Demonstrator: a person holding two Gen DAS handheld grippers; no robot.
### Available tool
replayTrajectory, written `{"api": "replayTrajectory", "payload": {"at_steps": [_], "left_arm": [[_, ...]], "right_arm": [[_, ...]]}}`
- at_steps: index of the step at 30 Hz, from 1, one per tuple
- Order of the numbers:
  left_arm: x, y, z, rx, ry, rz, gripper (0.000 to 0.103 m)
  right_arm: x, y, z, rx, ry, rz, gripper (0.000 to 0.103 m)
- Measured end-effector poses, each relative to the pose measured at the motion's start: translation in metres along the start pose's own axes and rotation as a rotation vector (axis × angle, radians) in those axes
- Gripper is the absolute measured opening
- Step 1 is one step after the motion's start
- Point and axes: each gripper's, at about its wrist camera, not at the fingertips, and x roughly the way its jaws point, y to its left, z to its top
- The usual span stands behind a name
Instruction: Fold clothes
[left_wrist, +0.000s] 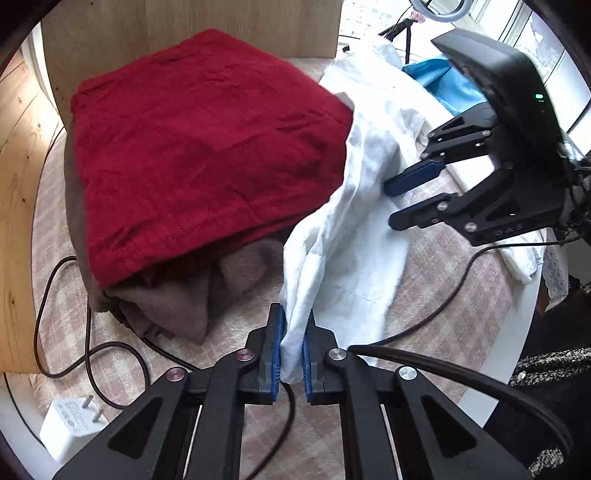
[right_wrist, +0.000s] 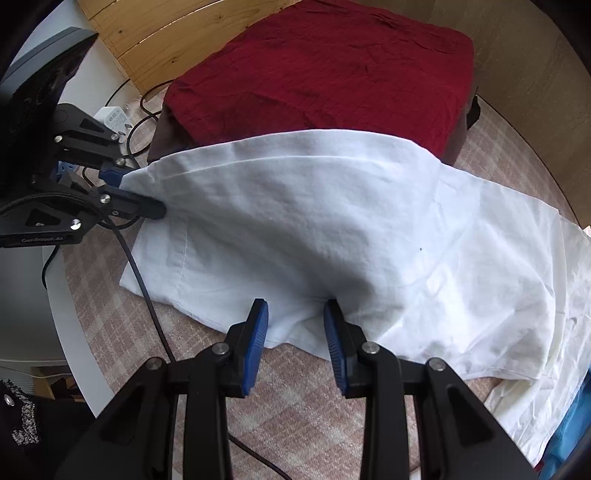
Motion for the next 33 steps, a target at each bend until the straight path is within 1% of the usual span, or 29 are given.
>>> {"api": "replayTrajectory", "payload": {"at_steps": [1, 4, 7, 9, 11, 12, 13, 14, 15, 16, 18, 20, 21, 23, 24, 28, 30, 31, 32, 33], "left_arm": [[-0.006, -0.005, -0.004, 0.001, -0.019, -0.006, 0.008], [-0.01, -0.013, -0.012, 0.001, -0.035, 0.011, 0.008], [-0.011, -0.011, -0.012, -0.034, -0.043, 0.032, 0.008], [-0.017, -0.016, -0.014, -0.039, -0.075, 0.029, 0.007], [-0.021, -0.025, -0.017, -0.029, -0.097, 0.029, 0.008], [-0.022, -0.029, -0.018, -0.021, -0.101, 0.033, 0.008], [-0.02, -0.032, -0.018, -0.012, -0.103, 0.038, 0.008], [-0.019, -0.036, -0.019, -0.004, -0.106, 0.043, 0.008], [-0.018, -0.04, -0.021, 0.003, -0.11, 0.048, 0.008], [-0.018, -0.045, -0.022, 0.007, -0.117, 0.051, 0.008], [-0.018, -0.055, -0.025, 0.01, -0.135, 0.055, 0.008], [-0.017, -0.066, -0.028, 0.028, -0.149, 0.052, 0.008], [-0.016, -0.074, -0.03, 0.044, -0.15, 0.055, 0.008], [-0.014, -0.087, -0.036, 0.081, -0.149, 0.062, 0.008], [-0.013, -0.088, -0.038, 0.092, -0.151, 0.058, 0.008], [-0.014, -0.083, -0.037, 0.116, -0.156, 0.053, 0.008], [-0.016, -0.085, -0.035, 0.124, -0.157, 0.061, 0.009], [-0.017, -0.086, -0.035, 0.127, -0.155, 0.072, 0.013], [-0.02, -0.085, -0.036, 0.128, -0.157, 0.089, 0.02], [-0.023, -0.084, -0.04, 0.129, -0.159, 0.112, 0.023]], "right_arm": [[-0.002, -0.002, -0.001, 0.004, -0.003, 0.004, 0.03], [-0.01, -0.006, -0.005, 0.023, -0.013, 0.028, 0.03], [-0.024, -0.002, -0.004, 0.018, -0.032, 0.037, 0.031], [-0.039, 0.002, -0.004, 0.006, -0.058, 0.052, 0.032], [-0.059, 0.008, -0.005, 0.013, -0.099, 0.128, 0.032], [-0.069, 0.012, -0.004, 0.03, -0.112, 0.196, 0.036], [-0.073, 0.013, -0.001, 0.062, -0.111, 0.273, 0.04], [-0.072, 0.013, 0.003, 0.111, -0.102, 0.331, 0.049], [-0.068, 0.01, 0.006, 0.176, -0.089, 0.361, 0.051], [-0.064, 0.007, 0.008, 0.242, -0.072, 0.386, 0.051], [-0.049, -0.004, 0.008, 0.378, -0.022, 0.411, 0.051], [-0.031, -0.011, 0.007, 0.494, 0.036, 0.378, 0.051], [-0.024, -0.013, 0.007, 0.545, 0.063, 0.386, 0.051], [-0.016, -0.012, 0.006, 0.609, 0.073, 0.475, 0.051], [-0.016, -0.01, 0.006, 0.616, 0.071, 0.499, 0.051], [-0.019, 0.001, 0.009, 0.596, 0.084, 0.464, 0.051], [-0.015, 0.004, 0.011, 0.567, 0.095, 0.396, 0.051], [-0.015, 0.002, 0.009, 0.559, 0.091, 0.376, 0.05], [-0.011, 0.001, 0.007, 0.557, 0.084, 0.382, 0.04], [-0.01, -0.003, 0.003, 0.561, 0.085, 0.396, 0.022]]}}
